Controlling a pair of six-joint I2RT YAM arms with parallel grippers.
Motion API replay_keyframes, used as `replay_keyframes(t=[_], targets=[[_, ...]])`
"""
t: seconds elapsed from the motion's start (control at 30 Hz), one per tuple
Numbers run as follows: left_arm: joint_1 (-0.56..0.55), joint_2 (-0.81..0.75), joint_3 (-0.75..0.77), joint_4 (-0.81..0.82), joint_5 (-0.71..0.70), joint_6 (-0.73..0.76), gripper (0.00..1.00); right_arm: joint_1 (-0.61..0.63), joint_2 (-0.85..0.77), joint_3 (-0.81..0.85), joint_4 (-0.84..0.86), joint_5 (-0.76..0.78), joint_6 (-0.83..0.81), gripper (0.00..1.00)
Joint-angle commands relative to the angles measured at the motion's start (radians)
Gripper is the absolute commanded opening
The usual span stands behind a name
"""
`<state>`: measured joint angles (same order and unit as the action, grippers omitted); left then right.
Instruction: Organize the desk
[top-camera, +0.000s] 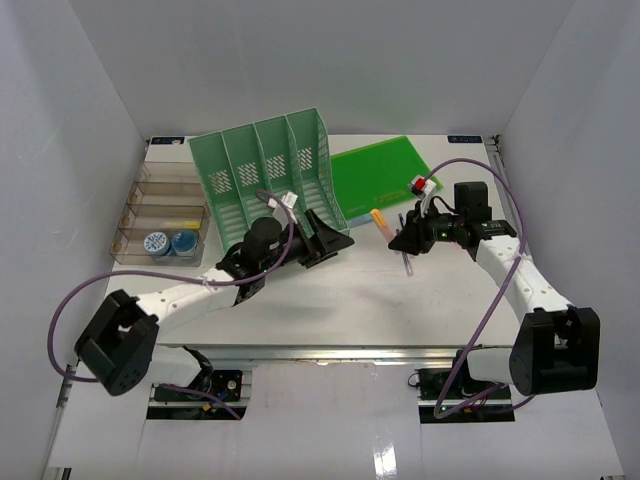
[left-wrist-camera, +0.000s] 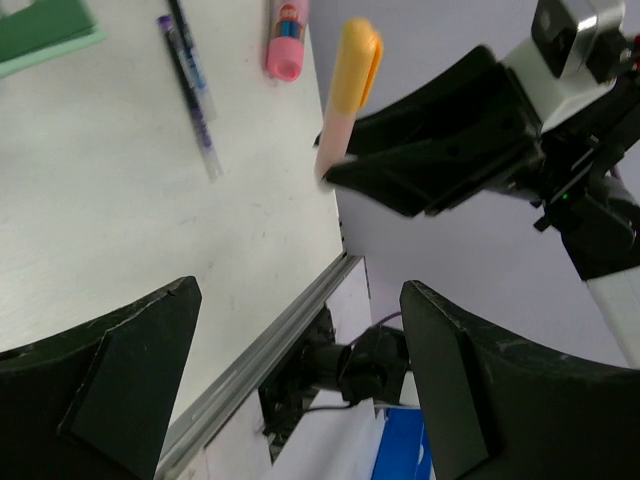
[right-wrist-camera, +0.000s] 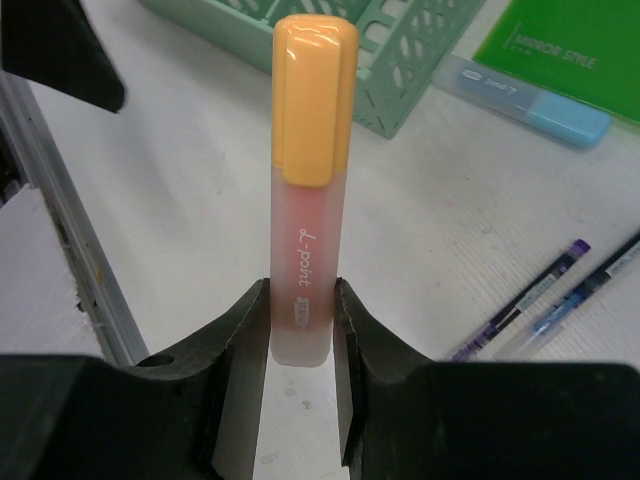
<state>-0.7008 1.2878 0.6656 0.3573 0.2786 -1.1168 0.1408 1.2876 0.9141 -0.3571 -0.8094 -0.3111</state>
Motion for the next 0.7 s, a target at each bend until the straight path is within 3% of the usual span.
replay_keyframes(t=[0.0,0.13,0.4,0.53,0.67], targets=[[-0.07,0.145,0.144,0.116,-0.137,0.029,0.91,0.02,-0.05,-0.022,-0.026,-0.071,-0.028,0.08],[-0.11,0.265,0.256,0.107,-0.151,0.047,0.89,0.038,-0.066,-0.03,-0.034,-0.083,-0.031,0.08],[-0.144,0.379,0.367,0.058,-0.167,0.058,0.7,0.054,-0.097,-0.032,-0.022,-0.114,-0.017,0.08],[-0.149,0.398,0.391,0.047,-0.165,0.054,0.51,0.059,-0.097,-0.038,-0.016,-0.122,-0.016,0.08],[-0.155,0.397,0.393,0.04,-0.176,0.055,0.25,0.06,-0.091,-0.041,-0.017,-0.126,-0.021,0.12]])
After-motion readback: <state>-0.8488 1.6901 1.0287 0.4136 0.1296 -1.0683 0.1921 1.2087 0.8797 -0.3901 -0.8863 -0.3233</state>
